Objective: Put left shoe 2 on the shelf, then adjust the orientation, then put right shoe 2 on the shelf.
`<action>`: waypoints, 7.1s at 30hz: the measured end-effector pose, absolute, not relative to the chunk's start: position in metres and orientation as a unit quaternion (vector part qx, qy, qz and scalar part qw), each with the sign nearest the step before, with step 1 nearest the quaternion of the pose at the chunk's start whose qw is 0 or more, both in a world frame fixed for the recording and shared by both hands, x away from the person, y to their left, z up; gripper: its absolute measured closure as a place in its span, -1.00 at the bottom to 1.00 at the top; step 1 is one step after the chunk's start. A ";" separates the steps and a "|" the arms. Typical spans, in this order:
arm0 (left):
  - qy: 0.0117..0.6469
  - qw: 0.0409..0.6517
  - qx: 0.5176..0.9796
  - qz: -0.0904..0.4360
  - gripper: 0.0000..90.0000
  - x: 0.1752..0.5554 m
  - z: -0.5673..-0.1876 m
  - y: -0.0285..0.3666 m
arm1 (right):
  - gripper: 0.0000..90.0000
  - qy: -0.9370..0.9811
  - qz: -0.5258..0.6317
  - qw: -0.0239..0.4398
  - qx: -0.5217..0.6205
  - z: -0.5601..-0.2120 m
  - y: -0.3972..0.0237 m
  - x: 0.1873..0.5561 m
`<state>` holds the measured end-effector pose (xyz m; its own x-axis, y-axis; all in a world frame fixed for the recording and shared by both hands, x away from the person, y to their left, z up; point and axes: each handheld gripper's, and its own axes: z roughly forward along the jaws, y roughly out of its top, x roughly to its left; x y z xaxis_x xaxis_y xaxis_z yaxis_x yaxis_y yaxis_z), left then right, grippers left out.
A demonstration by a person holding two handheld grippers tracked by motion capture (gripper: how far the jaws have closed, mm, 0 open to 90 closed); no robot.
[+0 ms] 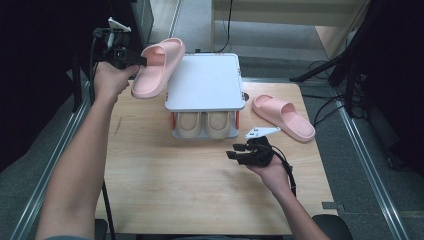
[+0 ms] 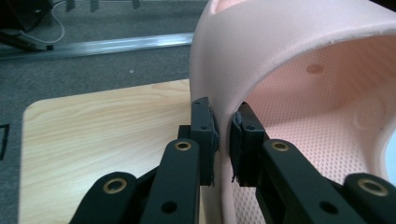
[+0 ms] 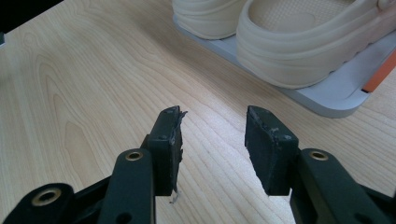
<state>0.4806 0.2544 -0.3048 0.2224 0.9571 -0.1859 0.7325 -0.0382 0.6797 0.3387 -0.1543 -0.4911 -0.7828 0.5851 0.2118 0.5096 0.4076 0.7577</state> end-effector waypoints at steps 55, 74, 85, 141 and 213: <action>0.521 0.353 0.768 0.117 0.08 0.463 -0.334 0.212 | 0.26 0.817 0.471 0.081 0.322 -0.476 -0.174 0.340; 0.491 0.382 0.778 0.090 0.00 0.412 -0.366 0.236 | 0.35 0.804 0.471 0.112 0.346 -0.467 -0.202 0.352; 0.473 0.387 0.786 0.094 0.07 0.388 -0.396 0.239 | 0.53 0.786 0.469 0.111 0.388 -0.467 -0.234 0.380; 0.489 0.394 0.775 0.073 0.02 0.324 -0.468 0.258 | 1.00 0.760 0.368 0.161 0.512 -0.506 -0.307 0.468; 0.491 0.383 0.781 0.054 -0.03 0.348 -0.479 0.252 | 0.32 0.733 0.389 0.165 0.532 -0.500 -0.316 0.446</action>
<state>0.3477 0.2521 -0.4787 0.5124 0.8079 -0.2911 0.7245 -0.2248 0.6516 0.4462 -0.3158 -0.5000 -0.3785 0.9093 0.1726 0.6527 0.1300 0.7464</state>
